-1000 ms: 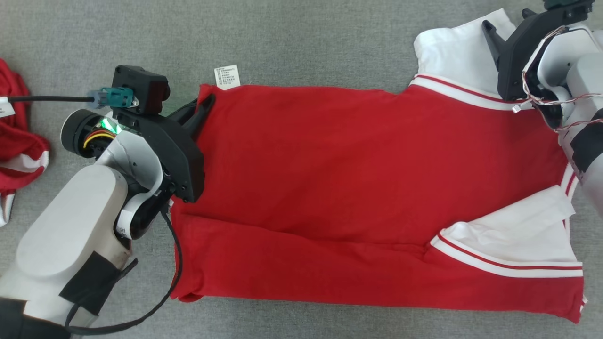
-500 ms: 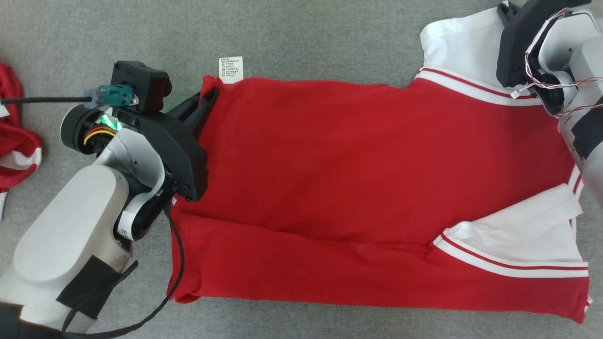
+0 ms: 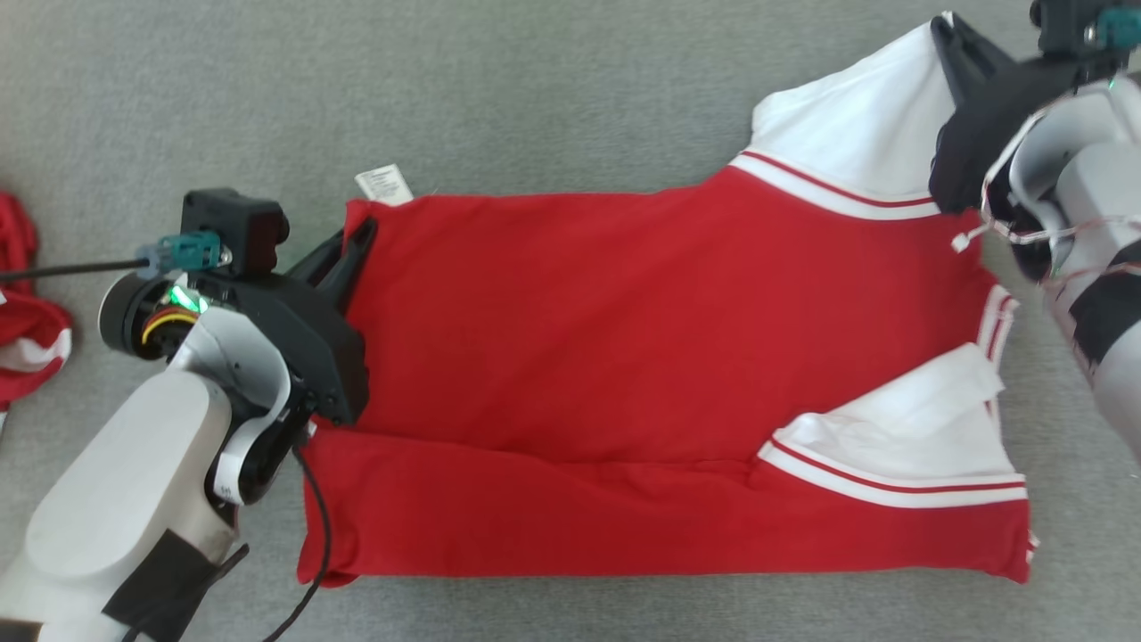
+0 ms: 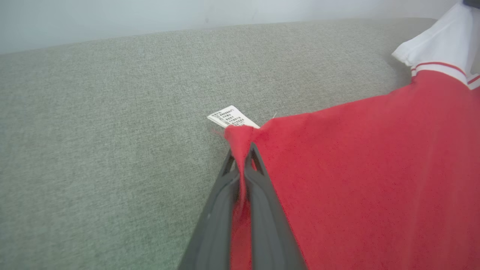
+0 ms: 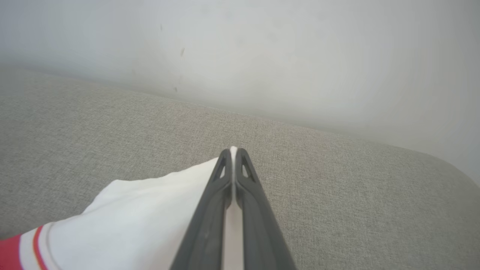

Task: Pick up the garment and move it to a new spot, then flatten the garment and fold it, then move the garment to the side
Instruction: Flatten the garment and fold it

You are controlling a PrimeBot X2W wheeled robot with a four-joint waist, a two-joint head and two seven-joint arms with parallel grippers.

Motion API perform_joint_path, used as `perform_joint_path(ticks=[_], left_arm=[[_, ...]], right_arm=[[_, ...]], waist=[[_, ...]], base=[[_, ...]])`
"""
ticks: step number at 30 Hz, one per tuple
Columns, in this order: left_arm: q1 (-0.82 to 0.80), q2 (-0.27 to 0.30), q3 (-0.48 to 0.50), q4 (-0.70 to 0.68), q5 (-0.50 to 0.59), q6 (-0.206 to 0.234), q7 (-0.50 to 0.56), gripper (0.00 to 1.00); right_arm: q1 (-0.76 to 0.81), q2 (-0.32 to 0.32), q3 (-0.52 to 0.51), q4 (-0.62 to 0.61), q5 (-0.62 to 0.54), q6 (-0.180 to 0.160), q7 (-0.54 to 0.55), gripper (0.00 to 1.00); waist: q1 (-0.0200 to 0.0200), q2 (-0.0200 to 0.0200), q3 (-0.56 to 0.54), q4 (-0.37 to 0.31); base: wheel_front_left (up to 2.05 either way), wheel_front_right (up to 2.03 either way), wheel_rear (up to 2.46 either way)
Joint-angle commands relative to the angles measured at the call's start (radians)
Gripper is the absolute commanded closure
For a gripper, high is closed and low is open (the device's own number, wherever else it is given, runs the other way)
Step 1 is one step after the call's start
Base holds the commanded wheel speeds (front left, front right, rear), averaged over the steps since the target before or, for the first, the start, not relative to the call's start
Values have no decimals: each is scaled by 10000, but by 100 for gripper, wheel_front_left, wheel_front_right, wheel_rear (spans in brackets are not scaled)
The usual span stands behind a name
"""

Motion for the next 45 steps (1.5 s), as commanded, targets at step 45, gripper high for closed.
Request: perform_joint_path(ticks=[45], left_arm=[[4079, -514, 33, -452, 580, 1661, -4295, 100]], right_arm=[[12287, 432, -6605, -10228, -1675, -25, -1247, 100]], waist=[[1, 0, -2235, -153]], base=[[0, 0, 0]])
